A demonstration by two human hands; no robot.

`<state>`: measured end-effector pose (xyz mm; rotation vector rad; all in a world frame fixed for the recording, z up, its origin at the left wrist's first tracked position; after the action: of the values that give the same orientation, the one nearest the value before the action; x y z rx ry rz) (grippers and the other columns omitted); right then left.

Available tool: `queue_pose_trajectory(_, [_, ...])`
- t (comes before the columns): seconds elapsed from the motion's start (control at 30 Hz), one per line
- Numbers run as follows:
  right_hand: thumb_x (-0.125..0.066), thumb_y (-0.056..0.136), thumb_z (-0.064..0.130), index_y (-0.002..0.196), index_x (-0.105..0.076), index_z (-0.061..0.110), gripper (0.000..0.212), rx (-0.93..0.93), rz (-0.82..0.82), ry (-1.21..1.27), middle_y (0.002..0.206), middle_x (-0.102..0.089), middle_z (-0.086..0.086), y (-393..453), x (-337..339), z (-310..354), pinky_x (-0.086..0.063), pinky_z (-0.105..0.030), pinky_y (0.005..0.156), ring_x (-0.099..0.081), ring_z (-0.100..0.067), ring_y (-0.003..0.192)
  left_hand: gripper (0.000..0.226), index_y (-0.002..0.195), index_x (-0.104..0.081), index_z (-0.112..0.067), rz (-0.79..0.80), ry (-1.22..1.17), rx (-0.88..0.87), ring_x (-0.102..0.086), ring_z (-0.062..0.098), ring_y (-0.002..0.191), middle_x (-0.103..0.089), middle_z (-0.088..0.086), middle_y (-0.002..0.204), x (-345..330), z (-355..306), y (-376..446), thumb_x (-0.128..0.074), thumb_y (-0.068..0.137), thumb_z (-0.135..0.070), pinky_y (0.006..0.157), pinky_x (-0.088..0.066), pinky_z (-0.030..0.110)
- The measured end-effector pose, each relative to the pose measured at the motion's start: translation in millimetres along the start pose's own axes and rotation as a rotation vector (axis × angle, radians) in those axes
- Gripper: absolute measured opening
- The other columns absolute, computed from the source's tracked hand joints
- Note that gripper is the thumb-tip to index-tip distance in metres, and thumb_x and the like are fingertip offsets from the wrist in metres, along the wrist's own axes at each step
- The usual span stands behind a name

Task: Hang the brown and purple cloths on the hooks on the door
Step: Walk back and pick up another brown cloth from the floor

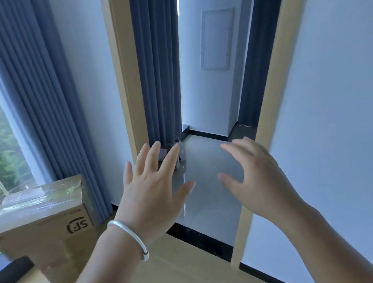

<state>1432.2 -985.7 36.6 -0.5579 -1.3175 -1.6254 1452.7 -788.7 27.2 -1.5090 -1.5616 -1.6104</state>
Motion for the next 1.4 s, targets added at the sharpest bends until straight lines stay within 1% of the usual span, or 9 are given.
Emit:
queue_pose_trajectory(0.13, [-0.061,0.086,0.039,0.137,-0.046,0.028,0.054,0.114,0.043,0.092,0.143,-0.039,0.006,62,-47,5,-0.025,-0.029,0.108,-0.026,-0.015,0.137,0.071,0.147,0.007,-0.042,-0.028,0.064,0.139,0.018,0.015,0.145,0.006,-0.006,0.160,-7,40,30,-0.022,0.088,-0.068,0.118,0.002,0.050])
queue_pose_trajectory(0.33, [-0.061,0.086,0.040,0.137,-0.046,0.028,0.055,0.285,0.126,0.245,0.145,-0.039,0.005,146,-103,19,-0.026,-0.039,0.113,-0.021,-0.014,0.141,0.073,0.146,0.009,-0.046,-0.112,0.157,0.351,0.020,0.012,0.144,0.006,-0.008,0.160,-9,87,63,-0.017,0.084,-0.072,0.118,0.004,0.045])
queue_pose_trajectory(0.53, [-0.057,0.087,0.043,0.139,-0.044,0.028,0.055,0.496,0.227,0.342,0.145,-0.039,0.004,195,-157,55,-0.021,-0.041,0.116,-0.021,-0.014,0.141,0.073,0.146,0.006,-0.046,-0.142,0.258,0.589,0.019,0.011,0.144,0.007,-0.009,0.159,-8,129,61,-0.020,0.083,-0.072,0.118,0.004,0.045])
queue_pose_trajectory(0.67, [-0.057,0.088,0.044,0.138,-0.043,0.029,0.055,0.626,0.292,0.404,0.143,-0.040,0.004,207,-186,96,-0.026,-0.038,0.114,-0.026,-0.015,0.138,0.072,0.146,0.005,-0.046,-0.142,0.313,0.740,0.018,0.011,0.144,0.006,-0.009,0.159,3,154,42,-0.022,0.083,-0.070,0.119,0.004,0.047])
queue_pose_trajectory(0.83, [-0.057,0.088,0.043,0.140,-0.041,0.032,0.055,0.761,0.381,0.462,0.146,-0.038,0.005,203,-223,157,-0.022,-0.042,0.116,-0.022,-0.014,0.141,0.073,0.147,0.002,-0.045,-0.174,0.342,0.896,0.016,0.010,0.144,0.005,-0.009,0.159,21,188,11,-0.028,0.085,-0.068,0.119,0.000,0.047])
queue_pose_trajectory(1.0, [-0.060,0.086,0.042,0.139,-0.042,0.031,0.057,0.871,0.453,0.499,0.142,-0.041,0.002,190,-262,234,-0.027,-0.044,0.114,-0.030,-0.017,0.136,0.073,0.149,-0.004,-0.041,-0.197,0.412,1.036,0.011,0.012,0.145,-0.001,-0.004,0.160,41,241,-37,-0.033,0.086,-0.066,0.119,-0.001,0.046])
queue_pose_trajectory(1.1, [-0.060,0.086,0.042,0.138,-0.043,0.030,0.056,0.933,0.492,0.496,0.140,-0.042,0.003,180,-285,278,-0.027,-0.041,0.114,-0.032,-0.016,0.134,0.074,0.149,-0.006,-0.040,-0.218,0.419,1.112,0.009,0.013,0.145,-0.002,-0.002,0.160,55,276,-63,-0.036,0.087,-0.064,0.119,-0.001,0.044])
queue_pose_trajectory(1.27, [-0.059,0.087,0.043,0.141,-0.040,0.030,0.058,0.998,0.546,0.454,0.145,-0.038,0.002,173,-324,338,-0.019,-0.039,0.117,-0.025,-0.016,0.138,0.074,0.149,-0.008,-0.040,-0.265,0.385,1.160,0.007,0.012,0.145,-0.004,-0.002,0.159,67,335,-90,-0.037,0.085,-0.064,0.117,-0.001,0.045])
queue_pose_trajectory(1.4, [-0.058,0.088,0.043,0.141,-0.039,0.030,0.058,1.013,0.593,0.406,0.144,-0.038,0.004,171,-353,370,-0.019,-0.037,0.117,-0.026,-0.015,0.138,0.074,0.149,-0.008,-0.039,-0.252,0.347,1.198,0.009,0.013,0.145,-0.003,-0.002,0.159,63,375,-107,-0.038,0.086,-0.063,0.117,0.001,0.046])
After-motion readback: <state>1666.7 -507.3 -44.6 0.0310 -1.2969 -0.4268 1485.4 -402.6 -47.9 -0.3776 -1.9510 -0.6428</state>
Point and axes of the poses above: each hand's wrist, its own y-axis towards the middle knuckle, its own x-axis out of the back of the hand, z = x × y, the point moved 5 cm from there along y, towards the middle knuckle
